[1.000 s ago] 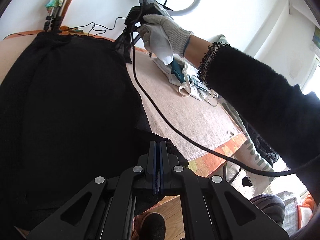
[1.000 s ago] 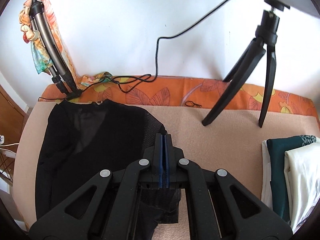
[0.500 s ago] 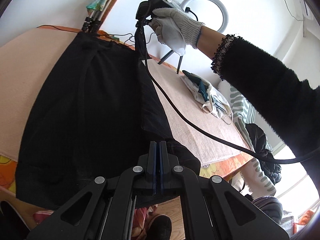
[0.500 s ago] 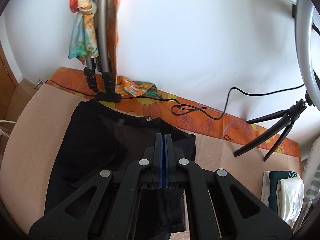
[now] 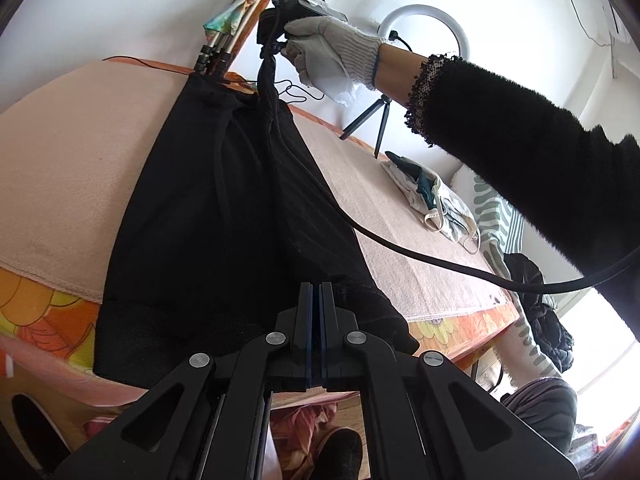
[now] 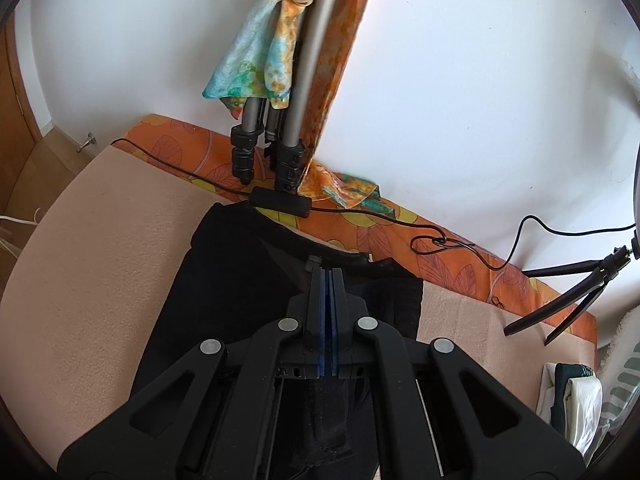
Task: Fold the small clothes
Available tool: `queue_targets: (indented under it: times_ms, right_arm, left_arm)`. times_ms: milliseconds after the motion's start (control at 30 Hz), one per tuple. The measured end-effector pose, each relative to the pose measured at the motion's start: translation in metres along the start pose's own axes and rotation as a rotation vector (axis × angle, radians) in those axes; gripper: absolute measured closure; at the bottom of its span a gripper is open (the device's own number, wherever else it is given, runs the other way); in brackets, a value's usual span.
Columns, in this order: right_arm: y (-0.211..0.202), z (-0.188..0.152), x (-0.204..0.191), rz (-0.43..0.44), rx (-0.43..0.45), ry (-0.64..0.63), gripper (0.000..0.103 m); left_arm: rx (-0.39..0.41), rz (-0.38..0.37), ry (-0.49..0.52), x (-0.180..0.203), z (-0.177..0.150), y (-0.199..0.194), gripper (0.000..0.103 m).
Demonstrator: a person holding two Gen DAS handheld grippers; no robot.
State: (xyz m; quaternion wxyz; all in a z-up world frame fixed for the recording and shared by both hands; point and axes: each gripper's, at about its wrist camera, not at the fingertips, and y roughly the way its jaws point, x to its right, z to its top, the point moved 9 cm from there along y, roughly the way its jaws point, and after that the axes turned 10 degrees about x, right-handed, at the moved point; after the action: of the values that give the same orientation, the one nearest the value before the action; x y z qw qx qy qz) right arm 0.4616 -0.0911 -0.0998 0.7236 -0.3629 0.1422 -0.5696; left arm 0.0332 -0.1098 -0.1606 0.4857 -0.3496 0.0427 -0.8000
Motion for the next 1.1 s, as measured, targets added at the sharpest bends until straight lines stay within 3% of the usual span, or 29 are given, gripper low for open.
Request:
queue_targets:
  times_ms: [233,267,333,367,533,700,867,967,1100]
  right_arm:
    - [0.01,-0.014,-0.023,0.065,-0.043,-0.002,0.099]
    - [0.006,-0.014,-0.026,0.095,-0.037,0.004,0.088]
    - [-0.009,-0.012,-0.026,0.11,-0.002,0.012,0.047]
    - [-0.018,-0.01,-0.022,0.105,0.022,0.018,0.045]
    - [-0.076,-0.017,0.007,0.16,0.077,0.093,0.045]
    - [-0.14,-0.054,0.047,0.159,0.111,0.126,0.045]
    - [-0.195,-0.119,0.069,0.14,0.109,0.176,0.045]
    - [-0.216,-0.171,0.073,0.137,0.073,0.227,0.045]
    - [-0.236,-0.24,0.062,0.188,0.011,0.303,0.045]
  left_arm:
    - [-0.033,0.018,0.014,-0.005,-0.002,-0.002,0.101]
    - [-0.031,0.017,0.02,-0.005,-0.001,-0.006,0.1]
    - [-0.035,0.012,0.032,-0.005,-0.001,-0.013,0.086]
    - [-0.041,0.005,0.032,-0.005,-0.002,-0.017,0.083]
    - [-0.023,0.026,0.094,-0.008,0.007,-0.04,0.081]
    - [-0.006,0.079,0.151,-0.025,0.025,-0.058,0.081]
    - [-0.059,0.126,0.172,-0.053,0.034,-0.06,0.08]
    - [-0.106,0.144,0.168,-0.069,0.033,-0.061,0.067]
    - [-0.17,0.149,0.143,-0.086,0.027,-0.061,0.066]
